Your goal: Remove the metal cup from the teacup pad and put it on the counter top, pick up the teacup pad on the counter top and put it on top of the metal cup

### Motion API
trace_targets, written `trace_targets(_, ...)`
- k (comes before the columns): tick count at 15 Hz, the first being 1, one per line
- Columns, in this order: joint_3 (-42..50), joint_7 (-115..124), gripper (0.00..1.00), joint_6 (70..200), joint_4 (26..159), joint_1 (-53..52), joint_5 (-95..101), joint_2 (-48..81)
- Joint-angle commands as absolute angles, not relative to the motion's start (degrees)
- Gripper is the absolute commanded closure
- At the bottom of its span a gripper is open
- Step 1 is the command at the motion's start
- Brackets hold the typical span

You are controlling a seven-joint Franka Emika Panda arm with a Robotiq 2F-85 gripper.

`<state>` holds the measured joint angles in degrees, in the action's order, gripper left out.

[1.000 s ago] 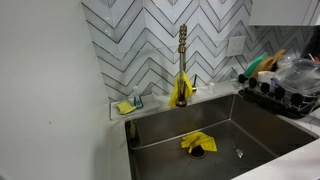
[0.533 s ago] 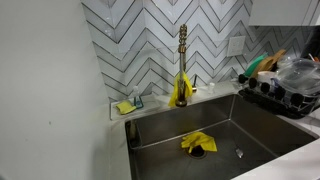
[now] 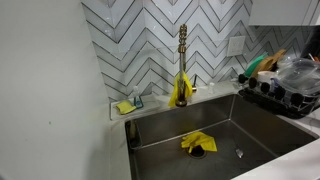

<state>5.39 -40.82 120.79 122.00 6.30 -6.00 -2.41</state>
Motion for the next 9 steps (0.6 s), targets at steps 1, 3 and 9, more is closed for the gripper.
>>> trace_targets(1, 6.43, -40.49, 0.03, 116.79, 120.32, 6.27, -7.13, -5.71)
trace_targets(3, 7.73, -40.7, 0.0, 113.14, 117.98, 6.83, -9.24, -6.93)
trace_targets(9, 16.86, -39.71, 0.0, 113.91, 115.55, 12.89, -12.06, -4.82)
